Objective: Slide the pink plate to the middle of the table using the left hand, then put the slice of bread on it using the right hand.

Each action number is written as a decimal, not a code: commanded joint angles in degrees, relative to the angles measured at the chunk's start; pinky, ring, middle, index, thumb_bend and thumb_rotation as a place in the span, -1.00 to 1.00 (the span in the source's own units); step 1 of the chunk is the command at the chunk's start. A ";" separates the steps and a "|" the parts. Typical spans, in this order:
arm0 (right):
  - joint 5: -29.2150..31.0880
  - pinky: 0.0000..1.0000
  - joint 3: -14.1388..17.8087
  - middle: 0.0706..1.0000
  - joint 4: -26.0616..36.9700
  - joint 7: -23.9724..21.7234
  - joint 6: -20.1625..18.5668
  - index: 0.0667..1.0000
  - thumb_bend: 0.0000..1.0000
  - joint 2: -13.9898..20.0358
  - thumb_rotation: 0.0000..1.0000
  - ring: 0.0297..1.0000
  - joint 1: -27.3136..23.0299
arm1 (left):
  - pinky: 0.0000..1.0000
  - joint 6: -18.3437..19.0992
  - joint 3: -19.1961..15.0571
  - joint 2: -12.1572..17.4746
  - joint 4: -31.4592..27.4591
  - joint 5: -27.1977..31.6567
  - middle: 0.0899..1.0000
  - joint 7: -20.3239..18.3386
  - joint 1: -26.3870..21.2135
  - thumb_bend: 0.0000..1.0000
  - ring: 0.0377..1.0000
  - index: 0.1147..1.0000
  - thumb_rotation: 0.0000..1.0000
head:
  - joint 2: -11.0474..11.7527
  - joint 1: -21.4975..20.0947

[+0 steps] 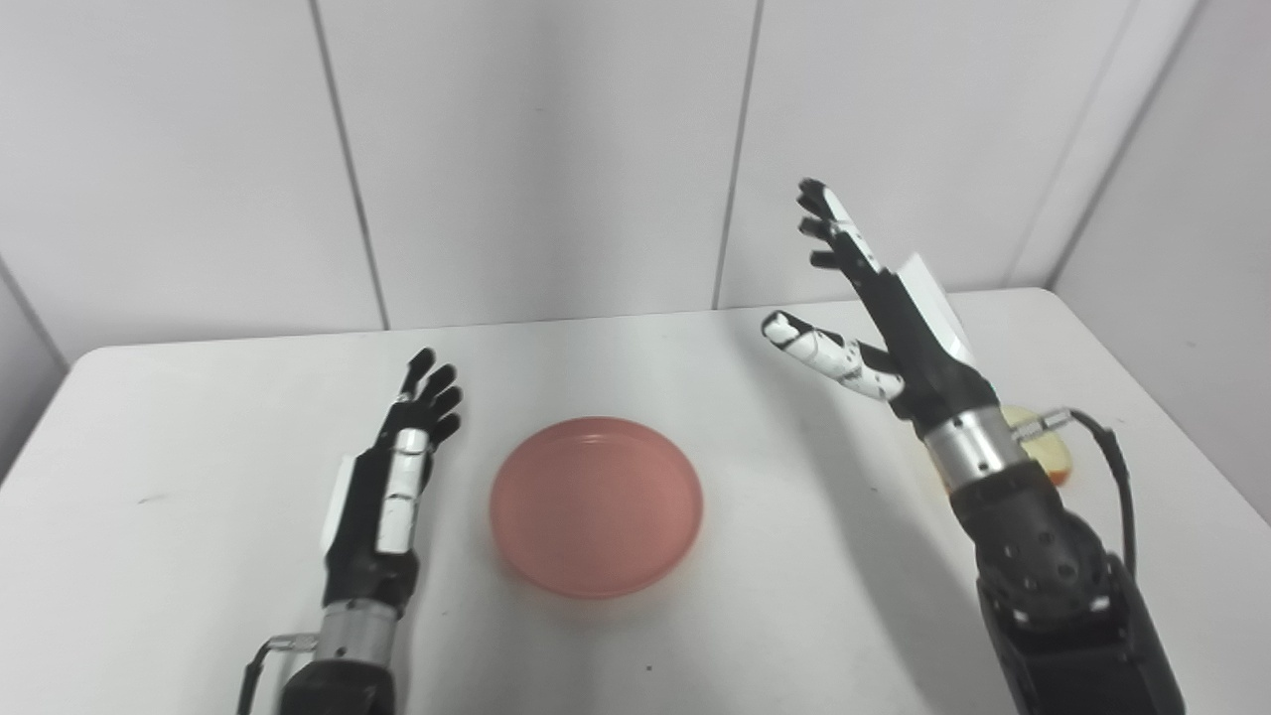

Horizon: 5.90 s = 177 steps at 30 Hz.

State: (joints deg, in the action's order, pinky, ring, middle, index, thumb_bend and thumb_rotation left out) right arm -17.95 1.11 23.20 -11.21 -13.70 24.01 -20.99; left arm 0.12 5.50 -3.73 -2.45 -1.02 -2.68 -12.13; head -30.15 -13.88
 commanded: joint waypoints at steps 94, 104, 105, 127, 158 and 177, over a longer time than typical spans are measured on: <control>-22.98 0.87 -18.75 1.00 -35.96 -31.17 -1.60 1.00 1.00 30.21 -0.24 1.00 -13.33 | 0.89 8.07 -3.13 5.57 -9.12 10.85 0.89 -6.97 1.80 0.17 0.87 0.86 1.00 | -3.18 -7.47; -21.53 0.55 -16.83 0.87 -39.55 -27.17 -0.07 0.90 1.00 29.38 -0.62 0.79 -13.03 | 0.89 9.31 -3.23 5.75 -9.80 11.21 0.90 -6.92 1.93 0.19 0.87 0.87 1.00 | -3.45 -7.48; -21.95 0.53 -17.04 0.85 -39.34 -25.72 1.31 0.88 1.00 29.47 -0.63 0.76 -12.82 | 0.89 9.29 -3.30 5.73 -9.70 11.30 0.90 -6.93 1.93 0.20 0.87 0.87 1.00 | -3.50 -7.47; -19.41 -0.13 -14.21 -0.14 -40.77 -16.03 5.78 -0.04 0.05 27.87 -1.00 -0.05 -11.41 | 0.89 9.35 -3.64 4.97 -9.29 11.63 0.87 -6.82 1.62 0.22 0.86 0.85 1.00 | -2.92 -7.13; -13.89 -0.15 -12.50 -0.15 -18.13 -24.60 -2.22 -0.02 0.04 21.24 -1.00 -0.09 -20.80 | 0.81 5.08 -0.93 0.98 -5.79 4.22 0.86 -2.97 0.64 0.17 0.83 0.87 1.00 | -1.73 4.74; -10.23 -0.21 -20.38 -0.17 -18.43 -26.29 3.67 -0.02 0.04 5.58 -1.00 -0.14 -27.16 | 0.77 3.69 1.99 -6.65 -2.58 -3.70 0.82 4.16 -0.93 0.06 0.80 0.83 1.00 | -2.12 18.32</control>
State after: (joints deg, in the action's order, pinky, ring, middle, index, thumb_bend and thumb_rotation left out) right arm -28.31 -19.49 4.30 -38.26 -12.51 29.58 -44.69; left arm 4.78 7.32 -9.50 -3.73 -3.79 0.42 -10.90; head -32.08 4.39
